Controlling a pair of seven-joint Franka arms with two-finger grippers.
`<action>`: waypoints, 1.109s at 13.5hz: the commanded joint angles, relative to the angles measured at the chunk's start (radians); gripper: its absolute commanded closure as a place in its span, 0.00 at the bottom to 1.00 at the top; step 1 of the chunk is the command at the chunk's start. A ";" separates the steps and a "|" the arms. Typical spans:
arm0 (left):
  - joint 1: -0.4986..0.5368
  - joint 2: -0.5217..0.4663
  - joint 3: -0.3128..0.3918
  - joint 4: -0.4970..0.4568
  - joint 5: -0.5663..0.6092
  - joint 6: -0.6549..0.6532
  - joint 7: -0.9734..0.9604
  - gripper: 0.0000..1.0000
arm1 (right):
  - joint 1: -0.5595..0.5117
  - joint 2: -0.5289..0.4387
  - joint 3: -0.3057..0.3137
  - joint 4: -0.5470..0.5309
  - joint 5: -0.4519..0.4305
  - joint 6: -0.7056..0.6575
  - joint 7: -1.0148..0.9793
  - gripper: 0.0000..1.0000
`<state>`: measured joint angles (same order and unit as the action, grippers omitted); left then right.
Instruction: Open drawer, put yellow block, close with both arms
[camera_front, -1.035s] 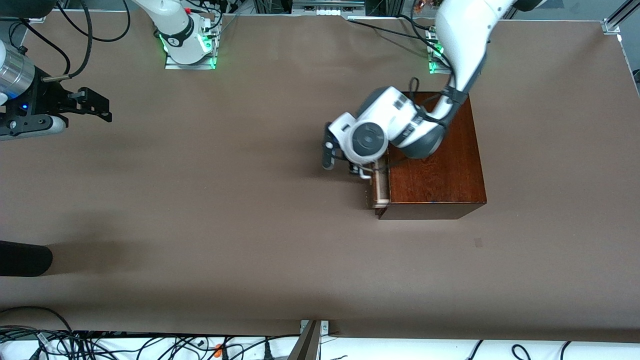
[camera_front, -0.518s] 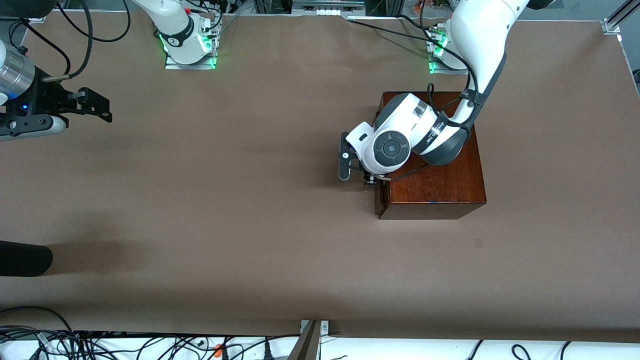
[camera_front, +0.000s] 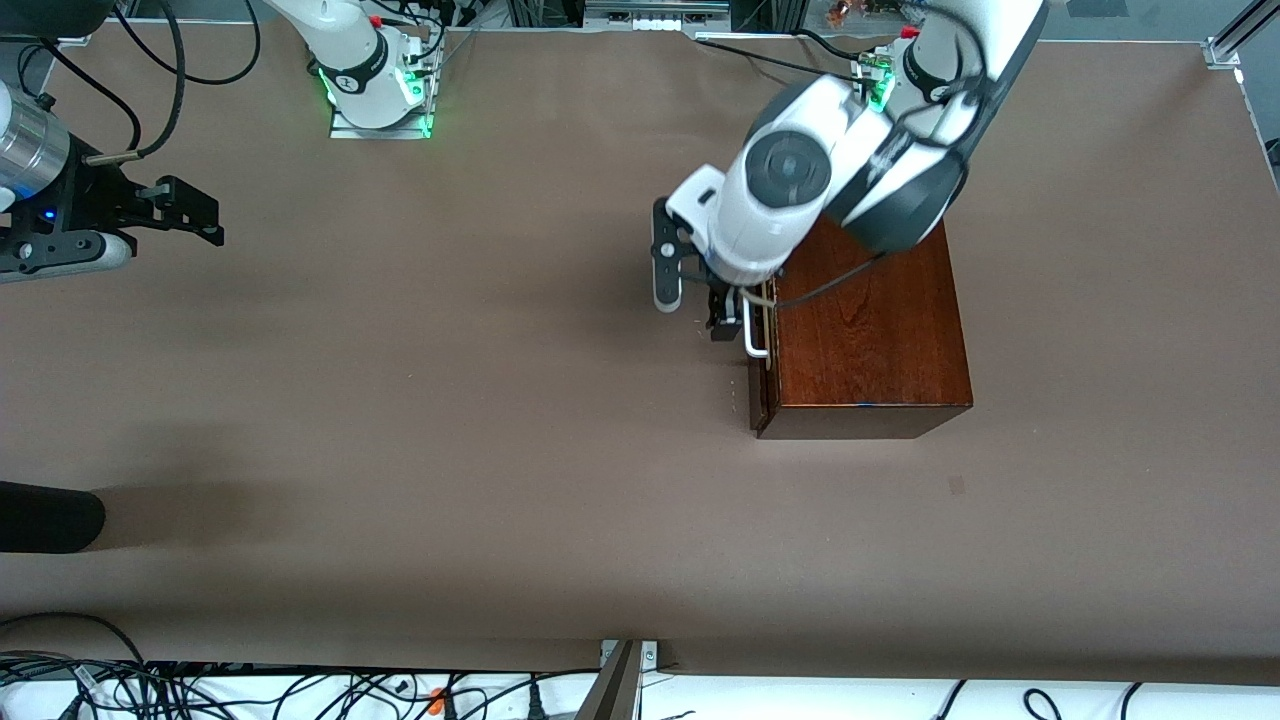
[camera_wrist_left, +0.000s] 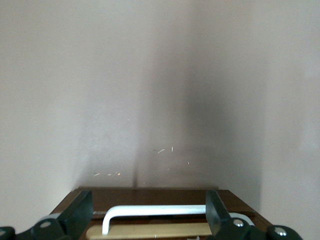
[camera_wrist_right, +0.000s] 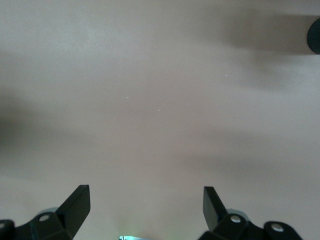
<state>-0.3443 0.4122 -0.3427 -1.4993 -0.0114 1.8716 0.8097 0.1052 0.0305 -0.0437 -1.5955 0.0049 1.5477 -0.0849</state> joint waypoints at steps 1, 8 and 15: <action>0.059 -0.033 0.005 -0.007 0.011 -0.017 -0.046 0.00 | -0.010 0.005 0.004 0.017 0.017 -0.005 0.001 0.00; 0.241 -0.084 0.120 0.048 0.031 -0.215 -0.063 0.00 | -0.010 0.009 0.004 0.017 0.017 -0.005 0.001 0.00; 0.237 -0.373 0.272 -0.222 0.022 -0.126 -0.327 0.00 | -0.012 0.009 0.004 0.017 0.017 -0.005 0.001 0.00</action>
<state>-0.1013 0.1676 -0.0862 -1.5864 -0.0064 1.6805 0.6404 0.1042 0.0335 -0.0445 -1.5955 0.0049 1.5478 -0.0848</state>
